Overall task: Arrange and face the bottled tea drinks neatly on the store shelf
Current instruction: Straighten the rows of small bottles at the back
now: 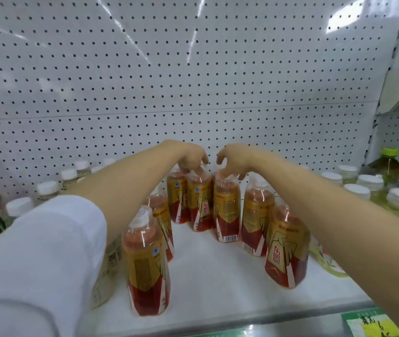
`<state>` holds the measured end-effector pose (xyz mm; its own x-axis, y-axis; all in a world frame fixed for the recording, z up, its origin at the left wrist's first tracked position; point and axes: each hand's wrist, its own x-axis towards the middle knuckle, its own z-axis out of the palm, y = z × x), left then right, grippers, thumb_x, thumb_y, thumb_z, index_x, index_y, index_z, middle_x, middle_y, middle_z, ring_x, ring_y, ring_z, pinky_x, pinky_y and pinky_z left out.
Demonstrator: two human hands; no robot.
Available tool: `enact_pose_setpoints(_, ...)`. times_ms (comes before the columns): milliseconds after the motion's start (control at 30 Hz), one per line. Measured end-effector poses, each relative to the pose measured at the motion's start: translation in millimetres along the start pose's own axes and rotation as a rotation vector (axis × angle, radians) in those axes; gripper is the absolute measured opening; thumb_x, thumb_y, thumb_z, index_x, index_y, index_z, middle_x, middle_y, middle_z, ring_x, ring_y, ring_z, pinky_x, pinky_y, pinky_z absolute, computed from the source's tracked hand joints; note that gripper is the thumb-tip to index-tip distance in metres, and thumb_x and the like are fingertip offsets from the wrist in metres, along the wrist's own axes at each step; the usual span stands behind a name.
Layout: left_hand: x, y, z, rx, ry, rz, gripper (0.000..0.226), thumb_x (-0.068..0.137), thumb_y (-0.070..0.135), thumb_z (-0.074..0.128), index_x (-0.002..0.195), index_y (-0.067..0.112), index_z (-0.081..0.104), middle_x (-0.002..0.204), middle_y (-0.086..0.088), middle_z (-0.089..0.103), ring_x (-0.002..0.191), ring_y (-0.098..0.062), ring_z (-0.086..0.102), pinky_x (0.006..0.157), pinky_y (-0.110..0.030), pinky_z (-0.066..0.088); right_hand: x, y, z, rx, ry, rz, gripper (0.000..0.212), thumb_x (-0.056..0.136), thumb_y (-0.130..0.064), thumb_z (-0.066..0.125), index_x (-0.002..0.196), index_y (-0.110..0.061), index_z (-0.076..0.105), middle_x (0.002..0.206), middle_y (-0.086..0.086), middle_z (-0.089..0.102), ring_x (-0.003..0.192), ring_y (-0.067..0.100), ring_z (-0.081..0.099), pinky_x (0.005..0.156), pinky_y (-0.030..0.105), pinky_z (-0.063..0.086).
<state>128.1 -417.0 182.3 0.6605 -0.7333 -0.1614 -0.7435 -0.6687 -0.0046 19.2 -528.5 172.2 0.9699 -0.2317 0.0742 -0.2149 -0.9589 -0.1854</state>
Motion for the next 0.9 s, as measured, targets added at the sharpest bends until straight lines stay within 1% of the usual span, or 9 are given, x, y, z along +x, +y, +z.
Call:
enact_pose_setpoints(100, 9.9, -3.7, 3.0, 0.006, 0.056, 0.011, 0.063, 0.091, 0.029, 0.071, 0.147, 0.018, 0.046, 0.131, -0.008, 0.062, 0.094, -0.02, 0.069, 0.091, -0.033, 0.05, 9.5, 3.2, 1.9, 0.034, -0.026, 0.027, 0.048, 0.081, -0.025, 0.08, 0.121, -0.003, 0.065, 0.103, 0.009, 0.065, 0.065, 0.018, 0.064, 0.052, 0.023, 0.053)
enact_pose_setpoints(267, 2.6, -17.2, -7.3, 0.011, -0.01, 0.053, 0.052, 0.084, 0.013, 0.078, 0.133, 0.014, 0.061, 0.098, -0.002, 0.073, 0.077, -0.017, 0.075, 0.085, -0.032, 0.058, 11.3, 10.5, 1.9, 0.079, -0.011, 0.035, 0.045, 0.079, -0.022, 0.082, 0.115, 0.0, 0.068, 0.107, 0.014, 0.07, 0.079, 0.026, 0.071, 0.066, 0.031, 0.061)
enact_pose_setpoints(367, -6.5, -22.8, -12.0, 0.083, -0.031, 0.093, 0.05, 0.08, 0.019, 0.082, 0.127, 0.022, 0.066, 0.106, -0.004, 0.073, 0.082, -0.016, 0.075, 0.088, -0.031, 0.058, 9.1, 6.3, 1.5, 0.058, 0.012, 0.029, 0.044, 0.079, -0.027, 0.082, 0.111, 0.001, 0.069, 0.098, 0.014, 0.072, 0.076, 0.027, 0.073, 0.067, 0.032, 0.061)
enact_pose_setpoints(467, -13.6, -26.9, -9.6, 0.048, -0.027, 0.104, 0.047, 0.08, 0.02, 0.082, 0.125, 0.022, 0.067, 0.109, -0.006, 0.073, 0.077, -0.015, 0.075, 0.086, -0.031, 0.058, 13.0, -2.3, 4.4, 0.085, 0.004, 0.013, 0.045, 0.08, -0.022, 0.082, 0.115, 0.002, 0.067, 0.106, 0.016, 0.071, 0.08, 0.03, 0.073, 0.071, 0.036, 0.062)
enact_pose_setpoints(567, -19.2, -31.3, -6.7, 0.014, -0.022, 0.114, 0.047, 0.08, 0.02, 0.082, 0.124, 0.023, 0.066, 0.113, -0.005, 0.07, 0.082, -0.019, 0.075, 0.086, -0.033, 0.059, 15.4, -3.8, 4.5, 0.137, -0.023, -0.033, 0.039, 0.079, -0.014, 0.081, 0.115, -0.006, 0.07, 0.114, 0.01, 0.07, 0.093, 0.028, 0.071, 0.083, 0.038, 0.061)
enact_pose_setpoints(667, -23.0, -33.3, -4.2, 0.047, -0.015, 0.137, 0.048, 0.077, 0.024, 0.084, 0.123, 0.028, 0.066, 0.116, 0.002, 0.065, 0.096, -0.024, 0.072, 0.089, -0.032, 0.054, 9.8, -3.1, 0.8, 0.173, -0.071, -0.123, 0.037, 0.079, -0.005, 0.078, 0.115, -0.016, 0.071, 0.114, -0.002, 0.07, 0.111, 0.019, 0.064, 0.101, 0.036, 0.05)
enact_pose_setpoints(767, -25.3, -35.4, -2.8, 0.038, 0.005, 0.13, 0.049, 0.078, 0.023, 0.083, 0.123, 0.03, 0.066, 0.117, 0.003, 0.064, 0.097, -0.024, 0.071, 0.088, -0.031, 0.055, 7.4, -8.8, 0.2, 0.167, -0.125, -0.16, 0.046, 0.08, 0.001, 0.073, 0.12, -0.02, 0.067, 0.121, -0.004, 0.065, 0.121, 0.018, 0.058, 0.104, 0.036, 0.046)
enact_pose_setpoints(833, -25.8, -35.8, -1.0, 0.016, 0.023, 0.127, 0.05, 0.078, 0.022, 0.083, 0.125, 0.028, 0.066, 0.116, 0.001, 0.064, 0.091, -0.023, 0.073, 0.081, -0.027, 0.056, 10.7, -14.4, 2.1, 0.113, -0.109, -0.145, 0.053, 0.08, -0.011, 0.079, 0.129, -0.018, 0.061, 0.13, 0.002, 0.061, 0.113, 0.022, 0.062, 0.095, 0.037, 0.052)
enact_pose_setpoints(900, -25.2, -34.5, 0.3, -0.011, 0.037, 0.118, 0.051, 0.078, 0.023, 0.084, 0.126, 0.025, 0.066, 0.114, -0.001, 0.065, 0.086, -0.021, 0.074, 0.076, -0.024, 0.055, 13.7, -17.9, 5.8, 0.038, -0.047, -0.098, 0.054, 0.076, -0.027, 0.084, 0.124, -0.011, 0.064, 0.12, 0.005, 0.066, 0.082, 0.017, 0.067, 0.078, 0.03, 0.055)
